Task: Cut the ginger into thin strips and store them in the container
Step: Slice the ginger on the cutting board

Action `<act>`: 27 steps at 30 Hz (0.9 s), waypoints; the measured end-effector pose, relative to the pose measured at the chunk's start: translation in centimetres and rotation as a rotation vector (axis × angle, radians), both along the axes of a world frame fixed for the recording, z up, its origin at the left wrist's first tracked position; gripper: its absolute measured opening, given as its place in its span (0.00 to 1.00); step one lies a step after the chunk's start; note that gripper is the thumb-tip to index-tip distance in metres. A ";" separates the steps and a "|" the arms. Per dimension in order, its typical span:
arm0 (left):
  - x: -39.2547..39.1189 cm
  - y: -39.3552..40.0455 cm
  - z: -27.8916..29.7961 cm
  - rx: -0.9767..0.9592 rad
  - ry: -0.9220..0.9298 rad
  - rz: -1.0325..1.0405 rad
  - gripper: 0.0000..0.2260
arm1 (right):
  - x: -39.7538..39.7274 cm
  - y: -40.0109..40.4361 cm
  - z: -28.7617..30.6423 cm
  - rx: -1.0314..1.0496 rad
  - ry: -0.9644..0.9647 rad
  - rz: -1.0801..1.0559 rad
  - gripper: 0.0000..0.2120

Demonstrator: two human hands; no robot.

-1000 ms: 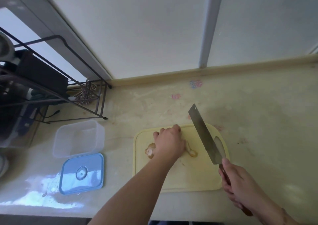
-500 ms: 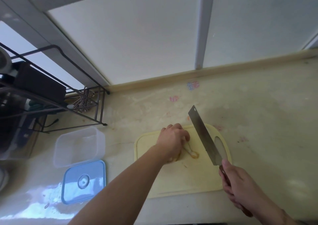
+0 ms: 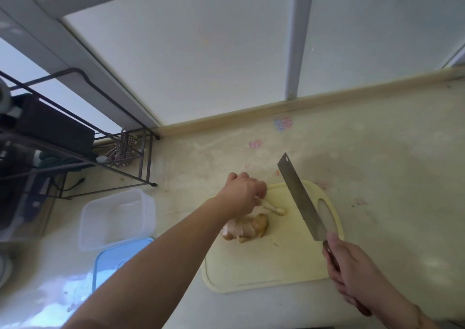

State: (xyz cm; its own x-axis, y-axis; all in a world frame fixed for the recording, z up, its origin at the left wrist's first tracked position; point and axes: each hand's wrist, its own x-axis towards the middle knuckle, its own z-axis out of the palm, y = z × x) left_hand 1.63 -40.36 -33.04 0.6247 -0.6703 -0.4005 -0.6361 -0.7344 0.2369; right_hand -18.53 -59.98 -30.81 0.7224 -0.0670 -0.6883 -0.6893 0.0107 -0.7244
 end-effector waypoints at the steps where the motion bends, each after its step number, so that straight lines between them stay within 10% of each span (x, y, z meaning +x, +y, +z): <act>1: 0.2 0.8 0.2 0.007 0.025 0.068 0.05 | 0.1 0.1 0.0 -0.006 -0.003 0.008 0.26; 11: -1.2 9.3 -0.6 0.092 -0.110 0.312 0.12 | 0.9 1.6 0.1 -0.031 0.022 0.085 0.27; 16: -4.0 8.3 -1.0 -0.308 -0.238 0.275 0.17 | 0.3 1.5 0.2 -0.053 0.081 0.077 0.27; 27: -9.6 4.0 -4.1 -0.391 -0.199 0.143 0.21 | -3.1 0.2 -0.5 -0.020 0.151 0.026 0.22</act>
State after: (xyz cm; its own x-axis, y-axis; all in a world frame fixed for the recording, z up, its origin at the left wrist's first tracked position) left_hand -7.94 -36.37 -37.14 0.7610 -0.6487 0.0024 -0.5962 -0.6979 0.3969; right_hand -21.67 -59.79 -31.35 0.6128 -0.0640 -0.7877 -0.7899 -0.0218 -0.6128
